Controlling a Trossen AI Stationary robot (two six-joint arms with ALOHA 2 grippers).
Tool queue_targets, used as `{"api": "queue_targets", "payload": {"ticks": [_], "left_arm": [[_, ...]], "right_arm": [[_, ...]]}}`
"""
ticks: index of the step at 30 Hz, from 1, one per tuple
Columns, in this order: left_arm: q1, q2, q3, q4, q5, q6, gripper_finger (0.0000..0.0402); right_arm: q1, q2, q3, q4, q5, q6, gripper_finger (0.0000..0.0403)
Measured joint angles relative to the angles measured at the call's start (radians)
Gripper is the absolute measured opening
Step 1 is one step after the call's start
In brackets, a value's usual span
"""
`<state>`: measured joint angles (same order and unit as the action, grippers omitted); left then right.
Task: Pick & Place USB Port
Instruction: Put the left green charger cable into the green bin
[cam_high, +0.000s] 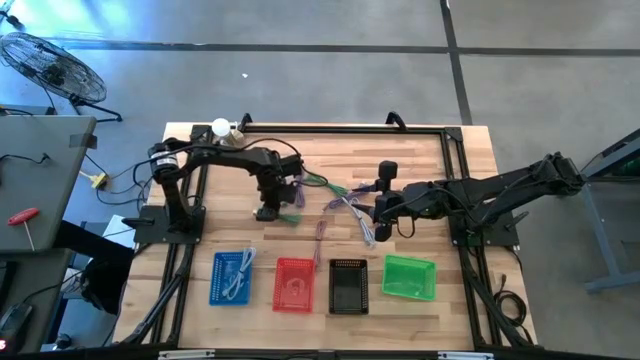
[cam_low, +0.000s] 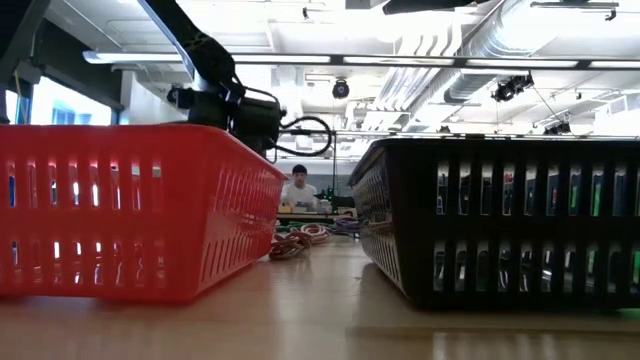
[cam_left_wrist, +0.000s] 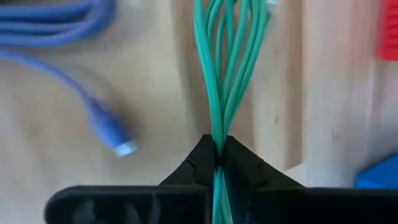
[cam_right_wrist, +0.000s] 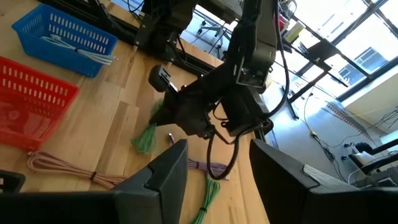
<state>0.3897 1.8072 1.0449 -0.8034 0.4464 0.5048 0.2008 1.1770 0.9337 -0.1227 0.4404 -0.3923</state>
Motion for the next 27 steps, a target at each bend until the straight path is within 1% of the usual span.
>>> {"api": "queue_targets", "payload": {"ticks": [6,10,12,18,22,27], "left_arm": [[0.002,-0.020,-0.001,-0.026,0.028,-0.013,0.0019],[0.001,-0.067,0.017,-0.067,0.107,-0.018,0.0015],[-0.006,-0.098,0.029,-0.060,0.144,-0.029,0.0014],[-0.033,-0.177,0.095,-0.068,0.185,-0.031,0.0016],[-0.056,-0.218,0.162,-0.025,0.228,-0.042,0.0016],[-0.108,-0.252,0.244,0.104,0.242,-0.054,0.0016]], "right_arm": [[0.000,0.000,0.000,0.009,0.008,0.000,0.0165],[0.000,0.000,0.000,0.015,0.010,0.000,0.0165],[0.000,0.000,0.000,0.016,0.018,-0.002,0.0165],[0.000,0.000,0.000,0.027,0.023,-0.007,0.0165],[0.000,0.000,0.000,0.040,0.021,0.015,0.0165],[0.000,0.000,0.000,0.044,0.014,0.018,0.0164]]}}
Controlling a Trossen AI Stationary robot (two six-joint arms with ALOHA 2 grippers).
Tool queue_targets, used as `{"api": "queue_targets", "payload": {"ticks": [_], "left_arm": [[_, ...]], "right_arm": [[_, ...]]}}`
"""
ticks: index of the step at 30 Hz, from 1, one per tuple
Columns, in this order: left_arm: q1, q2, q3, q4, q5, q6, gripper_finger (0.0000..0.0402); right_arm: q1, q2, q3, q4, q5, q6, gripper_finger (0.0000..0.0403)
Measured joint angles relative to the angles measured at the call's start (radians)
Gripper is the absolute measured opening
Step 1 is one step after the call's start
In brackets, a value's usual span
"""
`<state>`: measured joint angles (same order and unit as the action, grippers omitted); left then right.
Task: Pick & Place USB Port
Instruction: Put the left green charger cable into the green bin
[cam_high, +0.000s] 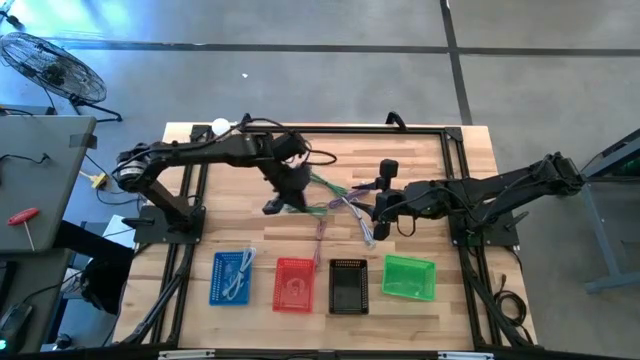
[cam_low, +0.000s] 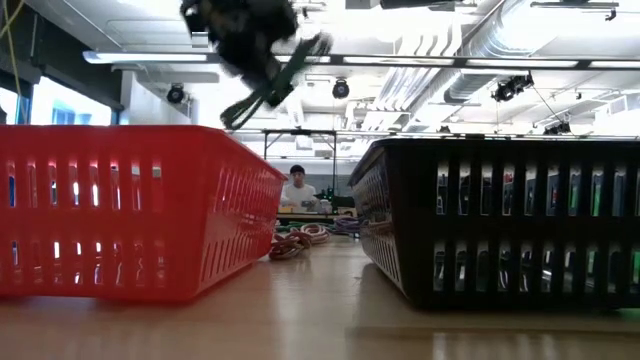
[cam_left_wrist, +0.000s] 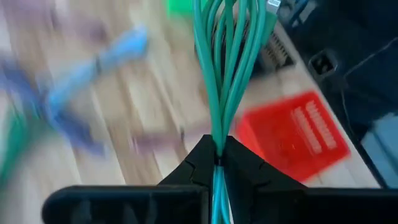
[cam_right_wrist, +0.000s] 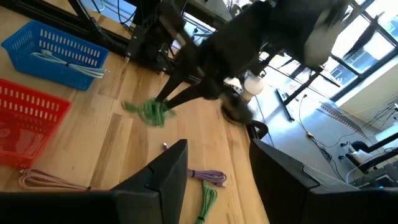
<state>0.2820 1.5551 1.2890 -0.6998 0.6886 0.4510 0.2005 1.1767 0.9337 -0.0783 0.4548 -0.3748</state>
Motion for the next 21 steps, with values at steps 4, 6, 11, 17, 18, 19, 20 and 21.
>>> {"api": "queue_targets", "payload": {"ticks": [4,6,11,17,18,19,20,21], "left_arm": [[-0.045,-0.016,0.037,0.187,0.004,0.020,0.0016],[-0.062,-0.016,0.044,0.251,-0.017,0.022,0.0016],[-0.084,-0.015,0.040,0.380,-0.036,0.019,0.0016],[-0.102,-0.015,0.029,0.467,-0.049,0.019,0.0016],[-0.102,-0.013,0.029,0.465,-0.049,0.020,0.0017],[-0.102,-0.005,0.029,0.469,-0.049,0.022,0.0017],[-0.102,0.002,0.029,0.476,-0.049,0.024,0.0017],[-0.102,0.006,0.029,0.473,-0.051,0.030,0.0017]], "right_arm": [[0.003,0.000,0.000,-0.001,-0.021,0.001,0.0164],[0.009,0.000,0.000,0.001,-0.038,0.000,0.0164],[0.010,0.000,0.000,0.029,-0.124,0.000,0.0164],[0.010,0.000,0.000,0.068,-0.152,-0.024,0.0164],[0.010,0.000,0.000,0.077,-0.156,-0.029,0.0164],[0.010,0.000,0.000,0.077,-0.169,-0.034,0.0164],[0.009,0.000,0.000,0.077,-0.187,-0.041,0.0164],[0.009,0.000,0.000,0.078,-0.207,-0.049,0.0164]]}}
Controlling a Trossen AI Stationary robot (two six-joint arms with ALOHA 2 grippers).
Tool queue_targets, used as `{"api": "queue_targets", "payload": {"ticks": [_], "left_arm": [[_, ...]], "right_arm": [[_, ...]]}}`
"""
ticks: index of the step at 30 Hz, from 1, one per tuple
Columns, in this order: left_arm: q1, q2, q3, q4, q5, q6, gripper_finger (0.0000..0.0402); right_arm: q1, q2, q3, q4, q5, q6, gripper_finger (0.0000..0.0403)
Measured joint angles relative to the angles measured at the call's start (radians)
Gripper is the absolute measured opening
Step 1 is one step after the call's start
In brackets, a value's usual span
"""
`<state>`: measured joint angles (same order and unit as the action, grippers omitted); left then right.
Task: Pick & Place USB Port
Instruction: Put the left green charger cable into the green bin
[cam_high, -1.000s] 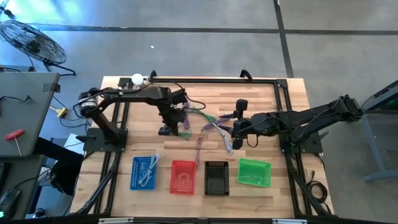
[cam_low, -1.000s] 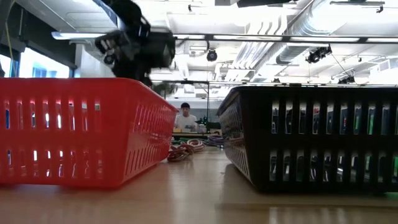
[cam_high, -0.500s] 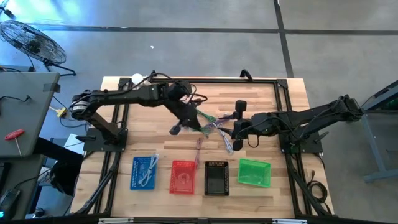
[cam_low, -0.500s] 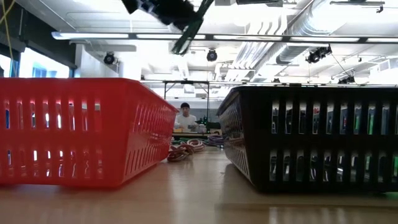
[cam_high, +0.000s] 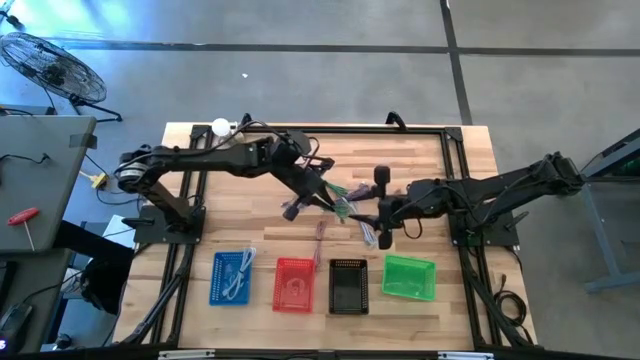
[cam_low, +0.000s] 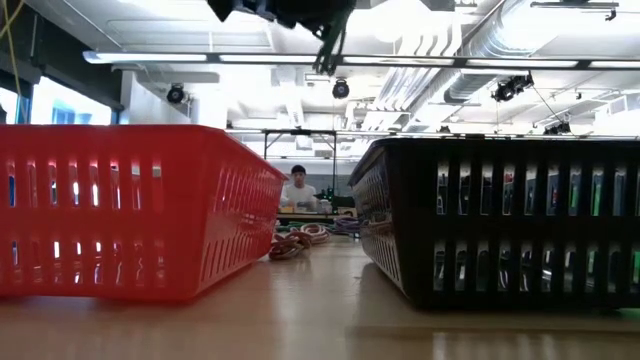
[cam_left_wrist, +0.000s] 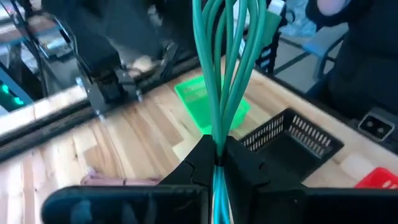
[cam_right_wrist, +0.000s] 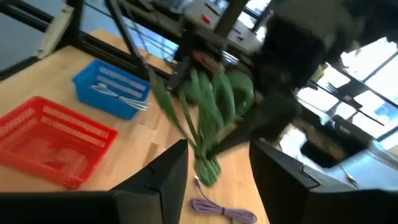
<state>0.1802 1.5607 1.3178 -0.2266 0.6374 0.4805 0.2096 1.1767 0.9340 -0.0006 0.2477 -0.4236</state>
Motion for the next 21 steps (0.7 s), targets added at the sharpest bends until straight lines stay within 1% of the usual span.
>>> {"api": "queue_targets", "payload": {"ticks": [1,3,6,15,18,21], "left_arm": [[0.000,0.006,-0.001,0.006,-0.001,0.007,0.0017],[-0.004,0.026,0.002,0.068,0.005,0.011,0.0017],[-0.005,0.043,0.000,0.093,0.007,0.015,0.0017],[-0.004,0.049,0.000,0.130,0.011,0.020,0.0017],[-0.004,0.049,0.000,0.133,0.012,0.020,0.0017],[-0.004,0.049,0.000,0.136,0.011,0.020,0.0017]], "right_arm": [[0.000,0.003,0.000,0.003,-0.018,-0.003,0.0164],[0.000,0.007,0.000,0.019,-0.041,-0.004,0.0164],[-0.002,0.017,0.000,0.025,-0.068,-0.015,0.0164],[-0.002,0.035,0.000,0.029,-0.065,-0.036,0.0162],[-0.002,0.035,0.000,0.032,-0.066,-0.054,0.0145],[-0.003,0.035,0.000,0.048,-0.066,-0.056,0.0113]]}}
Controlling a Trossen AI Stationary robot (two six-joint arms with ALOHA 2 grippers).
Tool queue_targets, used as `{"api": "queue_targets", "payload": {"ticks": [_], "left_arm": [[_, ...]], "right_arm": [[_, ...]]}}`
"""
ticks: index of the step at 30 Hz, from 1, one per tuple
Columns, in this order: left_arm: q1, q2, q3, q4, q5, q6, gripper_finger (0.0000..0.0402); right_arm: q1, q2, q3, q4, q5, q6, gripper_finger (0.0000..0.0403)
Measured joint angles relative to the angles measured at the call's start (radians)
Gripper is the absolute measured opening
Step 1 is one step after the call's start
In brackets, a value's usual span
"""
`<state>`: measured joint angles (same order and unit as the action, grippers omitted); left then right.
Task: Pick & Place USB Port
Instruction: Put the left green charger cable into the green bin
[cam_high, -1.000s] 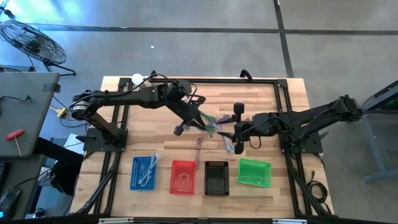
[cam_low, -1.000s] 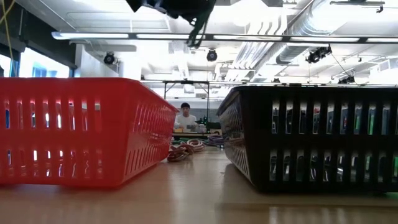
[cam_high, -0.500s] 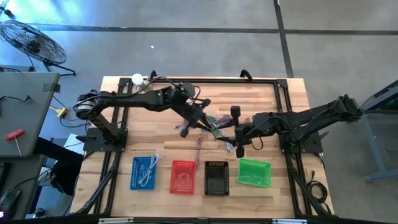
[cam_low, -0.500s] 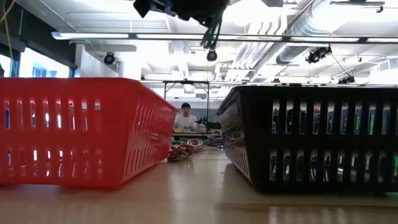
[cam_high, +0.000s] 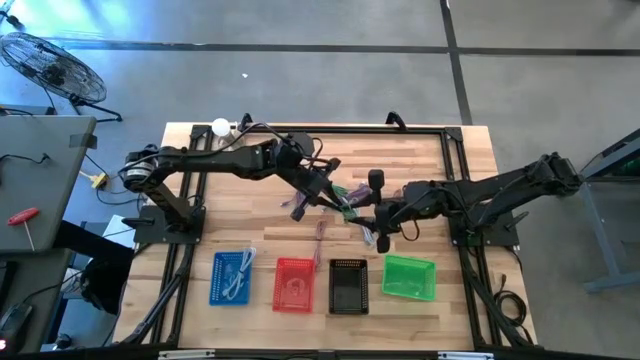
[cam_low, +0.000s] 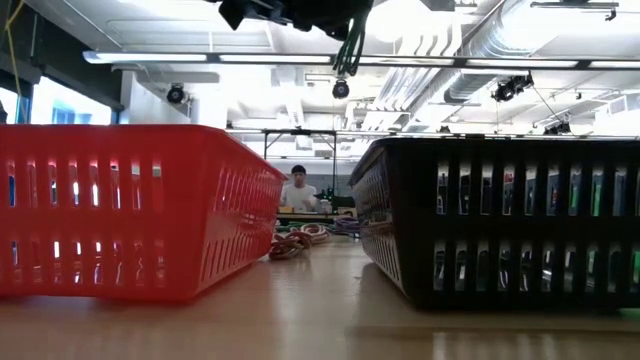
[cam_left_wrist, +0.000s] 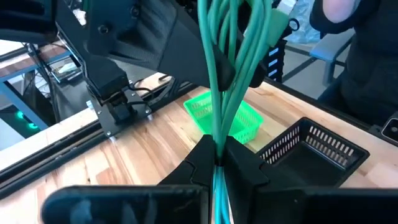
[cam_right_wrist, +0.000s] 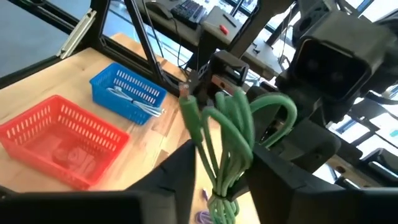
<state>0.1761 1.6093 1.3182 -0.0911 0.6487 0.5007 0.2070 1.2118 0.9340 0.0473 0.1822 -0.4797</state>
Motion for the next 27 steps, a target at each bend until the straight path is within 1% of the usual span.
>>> {"api": "queue_targets", "payload": {"ticks": [2,5,6,9,12,16,22,27], "left_arm": [[0.000,0.000,0.000,0.006,0.000,0.000,0.0017],[0.000,0.000,0.000,0.013,-0.001,-0.002,0.0017],[0.000,0.000,0.000,0.013,-0.004,-0.002,0.0017],[0.000,0.000,0.000,0.013,-0.004,-0.004,0.0017],[0.000,0.000,0.000,0.013,-0.005,-0.015,0.0017],[0.000,0.000,0.000,0.013,-0.007,-0.078,0.0017],[0.000,0.000,0.000,0.021,-0.037,-0.137,0.0017],[-0.008,0.000,0.000,0.024,-0.092,-0.165,0.0017]], "right_arm": [[-0.003,0.000,0.000,0.010,0.000,-0.008,0.0083],[-0.013,0.000,0.000,0.012,-0.002,-0.019,0.0025],[-0.019,0.000,0.000,0.012,-0.003,-0.020,0.0016],[-0.024,0.000,0.000,0.016,0.005,-0.012,0.0018],[-0.024,0.000,0.000,0.013,0.016,-0.018,0.0010],[-0.024,0.000,0.000,0.012,0.016,-0.017,0.0011],[-0.024,-0.001,0.000,0.007,0.020,-0.018,0.0009],[-0.024,-0.002,0.000,0.001,0.033,-0.019,0.0009]]}}
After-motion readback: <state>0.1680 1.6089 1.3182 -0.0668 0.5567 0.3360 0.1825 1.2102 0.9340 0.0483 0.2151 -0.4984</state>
